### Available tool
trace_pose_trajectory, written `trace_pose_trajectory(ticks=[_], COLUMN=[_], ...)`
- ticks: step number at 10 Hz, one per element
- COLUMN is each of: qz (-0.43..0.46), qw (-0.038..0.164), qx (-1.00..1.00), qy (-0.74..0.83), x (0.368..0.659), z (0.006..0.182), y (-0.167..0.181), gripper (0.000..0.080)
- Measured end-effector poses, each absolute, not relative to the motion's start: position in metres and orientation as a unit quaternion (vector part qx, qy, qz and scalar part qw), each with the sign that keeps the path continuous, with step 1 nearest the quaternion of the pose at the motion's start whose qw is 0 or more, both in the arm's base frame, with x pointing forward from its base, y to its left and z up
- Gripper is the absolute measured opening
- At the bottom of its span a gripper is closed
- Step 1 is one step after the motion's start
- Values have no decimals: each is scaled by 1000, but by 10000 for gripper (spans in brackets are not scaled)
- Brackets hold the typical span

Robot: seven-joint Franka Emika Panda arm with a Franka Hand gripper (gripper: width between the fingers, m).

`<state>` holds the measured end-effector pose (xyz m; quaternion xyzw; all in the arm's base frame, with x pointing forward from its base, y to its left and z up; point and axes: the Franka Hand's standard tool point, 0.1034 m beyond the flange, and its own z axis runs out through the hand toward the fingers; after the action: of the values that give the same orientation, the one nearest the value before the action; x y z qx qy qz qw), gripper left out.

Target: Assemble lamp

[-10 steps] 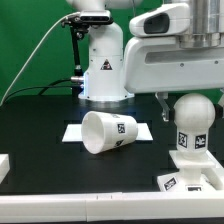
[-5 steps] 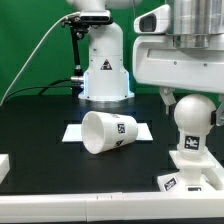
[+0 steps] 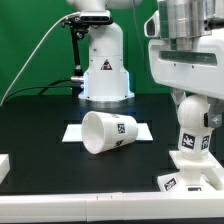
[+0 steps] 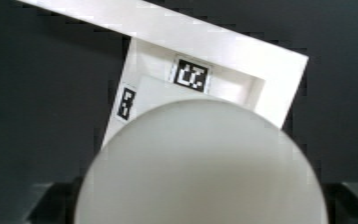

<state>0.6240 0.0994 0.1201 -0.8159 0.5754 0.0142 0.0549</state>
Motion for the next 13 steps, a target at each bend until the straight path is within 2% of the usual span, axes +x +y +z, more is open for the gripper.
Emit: trace_pose_trajectory(ticks=[1,3,7,8,9,11,13], qz=[11,-1,-7,-12,-22,-21,-21], qw=[54,56,51,38,13,3,0], qx=[-842,-941,-984,-994,-1000,-987,-975], qy=[537,334,172,97,-17,-162,-220], x=[624,627,626,626,627,626,626], z=[120,123,122,122,123,123,122], y=[97,95,95,94,99,105,101], gripper=[647,698,699,699,699,699,699])
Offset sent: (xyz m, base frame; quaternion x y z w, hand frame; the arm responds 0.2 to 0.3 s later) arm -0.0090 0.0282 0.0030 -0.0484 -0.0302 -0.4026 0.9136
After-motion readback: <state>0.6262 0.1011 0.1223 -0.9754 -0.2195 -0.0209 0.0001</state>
